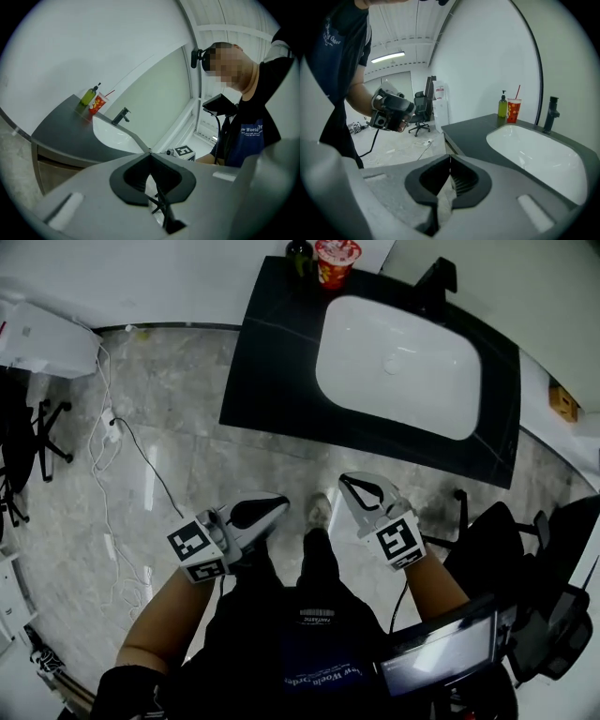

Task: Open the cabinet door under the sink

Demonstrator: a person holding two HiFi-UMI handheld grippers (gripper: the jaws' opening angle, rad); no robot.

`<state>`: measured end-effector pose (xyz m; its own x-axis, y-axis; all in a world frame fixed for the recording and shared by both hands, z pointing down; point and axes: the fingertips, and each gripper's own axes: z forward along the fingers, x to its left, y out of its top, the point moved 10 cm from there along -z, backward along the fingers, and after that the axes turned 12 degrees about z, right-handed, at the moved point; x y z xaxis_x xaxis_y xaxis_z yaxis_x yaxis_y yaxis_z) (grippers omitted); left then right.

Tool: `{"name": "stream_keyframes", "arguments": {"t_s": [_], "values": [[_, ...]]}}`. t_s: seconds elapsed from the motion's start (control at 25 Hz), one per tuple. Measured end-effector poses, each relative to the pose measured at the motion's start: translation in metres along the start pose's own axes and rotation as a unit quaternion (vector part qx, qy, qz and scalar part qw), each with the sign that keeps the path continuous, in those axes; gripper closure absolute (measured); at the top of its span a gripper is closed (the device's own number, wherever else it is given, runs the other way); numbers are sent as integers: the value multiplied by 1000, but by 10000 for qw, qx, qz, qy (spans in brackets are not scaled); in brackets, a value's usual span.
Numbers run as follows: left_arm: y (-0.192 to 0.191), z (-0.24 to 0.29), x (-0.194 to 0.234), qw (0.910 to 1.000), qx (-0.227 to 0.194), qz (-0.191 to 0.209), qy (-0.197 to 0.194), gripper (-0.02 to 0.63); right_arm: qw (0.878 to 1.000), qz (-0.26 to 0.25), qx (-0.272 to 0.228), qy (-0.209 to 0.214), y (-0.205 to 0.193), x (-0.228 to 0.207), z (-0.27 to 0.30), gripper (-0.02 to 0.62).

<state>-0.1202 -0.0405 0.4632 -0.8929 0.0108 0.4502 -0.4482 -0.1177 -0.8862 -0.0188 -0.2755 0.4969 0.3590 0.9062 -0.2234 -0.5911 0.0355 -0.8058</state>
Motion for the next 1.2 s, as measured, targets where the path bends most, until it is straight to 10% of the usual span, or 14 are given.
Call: {"name": "stream_keyframes", "arguments": {"t_s": [0.44,0.76,1.2], "values": [[-105,-28,39,9982,274,-452,-269,606,9814,-1385,527,-1224,-84,-5,81,430],[-143,-47,39,9969,283,-592,-434,606,9026,-3208,861,-2738,-116,-10,125,274],[-168,-57,35,9953,215,-625,-709,606,8260,-4184,938,-3659,-120,-7,153,219]]}}
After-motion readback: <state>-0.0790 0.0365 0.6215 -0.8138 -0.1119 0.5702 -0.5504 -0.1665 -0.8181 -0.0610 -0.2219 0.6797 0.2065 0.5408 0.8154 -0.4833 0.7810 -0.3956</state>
